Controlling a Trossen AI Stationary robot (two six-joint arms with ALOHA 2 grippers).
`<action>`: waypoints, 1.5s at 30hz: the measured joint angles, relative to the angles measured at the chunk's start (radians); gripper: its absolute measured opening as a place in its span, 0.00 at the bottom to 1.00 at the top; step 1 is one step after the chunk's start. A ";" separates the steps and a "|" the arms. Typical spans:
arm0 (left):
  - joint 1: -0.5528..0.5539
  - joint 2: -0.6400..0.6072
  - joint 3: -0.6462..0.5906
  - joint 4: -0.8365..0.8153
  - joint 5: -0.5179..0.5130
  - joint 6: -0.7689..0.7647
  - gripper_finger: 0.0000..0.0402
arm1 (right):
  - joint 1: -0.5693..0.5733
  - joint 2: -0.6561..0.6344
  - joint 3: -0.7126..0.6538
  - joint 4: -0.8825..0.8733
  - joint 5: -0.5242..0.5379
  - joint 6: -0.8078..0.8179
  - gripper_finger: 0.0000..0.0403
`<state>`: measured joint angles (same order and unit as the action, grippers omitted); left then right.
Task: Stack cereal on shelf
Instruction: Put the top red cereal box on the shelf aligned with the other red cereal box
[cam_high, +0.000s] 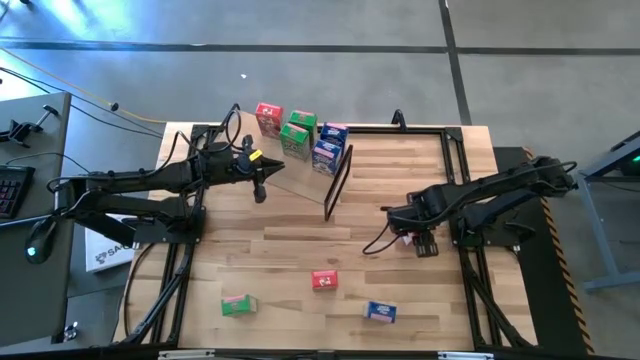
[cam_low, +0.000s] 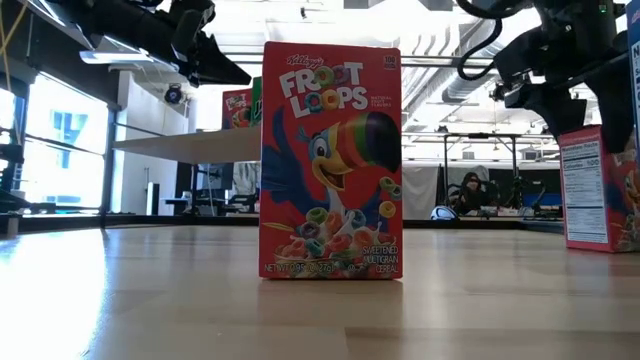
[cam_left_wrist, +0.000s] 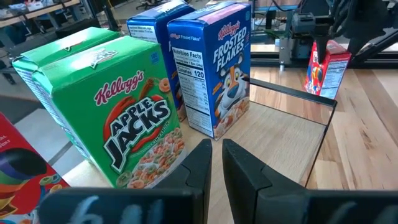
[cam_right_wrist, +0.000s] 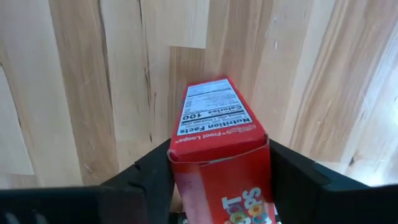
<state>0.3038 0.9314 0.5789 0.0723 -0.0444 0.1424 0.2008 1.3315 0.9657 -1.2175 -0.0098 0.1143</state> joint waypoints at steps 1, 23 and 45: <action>0.000 0.000 0.000 0.000 0.000 0.000 0.07 | 0.000 0.000 0.001 0.003 0.000 0.000 0.49; -0.050 0.000 -0.107 0.189 0.011 -0.015 0.07 | -0.033 0.146 0.298 0.222 -0.017 0.013 0.43; -0.124 0.000 -0.107 0.184 0.011 0.025 0.07 | -0.030 0.634 0.749 0.275 0.057 -0.070 0.46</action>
<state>0.1795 0.9314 0.4717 0.2558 -0.0330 0.1677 0.1707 1.9655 1.7145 -0.9427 0.0475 0.0444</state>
